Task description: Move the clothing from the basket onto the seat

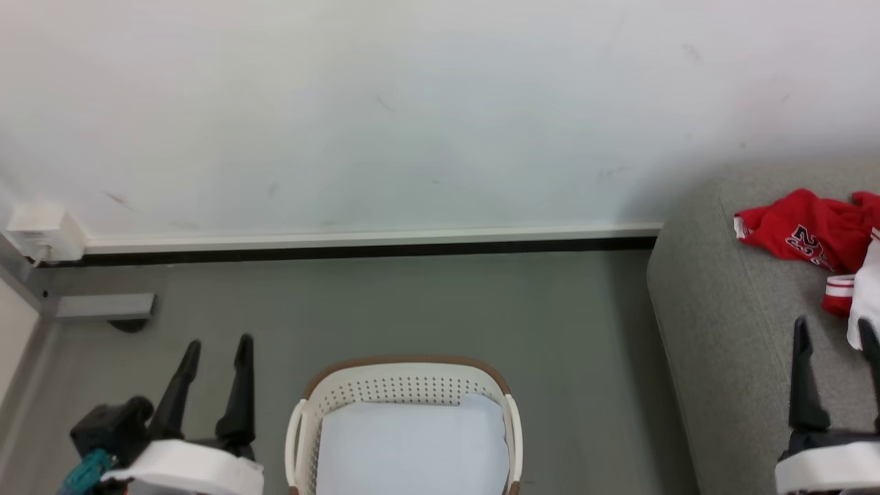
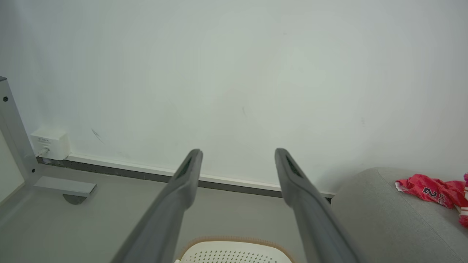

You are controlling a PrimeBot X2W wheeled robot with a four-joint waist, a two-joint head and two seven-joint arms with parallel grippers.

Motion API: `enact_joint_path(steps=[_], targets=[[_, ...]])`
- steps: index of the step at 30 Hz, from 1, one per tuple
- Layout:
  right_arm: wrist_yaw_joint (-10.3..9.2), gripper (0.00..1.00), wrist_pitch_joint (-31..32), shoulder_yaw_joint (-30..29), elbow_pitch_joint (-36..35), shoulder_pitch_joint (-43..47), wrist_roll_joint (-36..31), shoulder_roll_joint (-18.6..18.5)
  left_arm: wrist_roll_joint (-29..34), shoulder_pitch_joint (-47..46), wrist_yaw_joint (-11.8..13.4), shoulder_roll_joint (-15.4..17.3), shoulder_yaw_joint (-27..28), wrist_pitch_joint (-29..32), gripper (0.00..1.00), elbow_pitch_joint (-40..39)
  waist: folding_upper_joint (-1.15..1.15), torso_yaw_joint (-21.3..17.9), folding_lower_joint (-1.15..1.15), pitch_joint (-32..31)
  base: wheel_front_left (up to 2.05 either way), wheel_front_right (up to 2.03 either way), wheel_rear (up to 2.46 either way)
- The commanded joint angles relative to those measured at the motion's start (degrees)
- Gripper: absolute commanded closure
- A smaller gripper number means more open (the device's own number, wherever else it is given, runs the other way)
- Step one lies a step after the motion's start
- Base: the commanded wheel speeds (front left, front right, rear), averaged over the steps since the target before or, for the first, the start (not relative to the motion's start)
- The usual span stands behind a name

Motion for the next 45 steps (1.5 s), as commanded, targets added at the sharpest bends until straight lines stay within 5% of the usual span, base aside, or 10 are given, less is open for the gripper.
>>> enact_joint_path(steps=[1,15,34,35,45], targets=[[-0.15,0.0,-0.6,0.2,0.6,1.0,0.7,0.0,1.1,1.2,0.0,-0.5,0.6,0.0,0.0,0.5,0.0,1.0,0.02,-1.2,0.0,0.0,0.0],[-0.15,0.0,-1.9,9.0,8.0,7.7,6.3,0.3,13.6,9.3,-2.9,-6.4,11.6,0.0,0.0,5.0,0.0,2.3,0.02,-5.7,0.0,0.0,0.0],[-0.14,0.0,-1.9,11.5,9.7,9.3,7.6,0.3,20.0,9.7,-9.3,-11.9,14.8,0.0,0.0,8.1,0.0,2.9,0.02,-6.7,0.0,0.0,0.0],[0.0,1.0,-1.9,11.5,9.7,8.7,8.0,0.4,19.3,9.7,-9.4,-12.0,14.6,0.0,1.0,8.1,0.0,2.9,0.02,-6.7,0.0,0.0,0.0],[-0.01,1.0,-0.3,11.0,11.6,8.6,13.5,0.7,14.1,9.5,-9.6,-13.0,15.1,1.8,1.0,10.7,0.0,2.9,0.02,-6.5,0.0,0.0,0.0]])
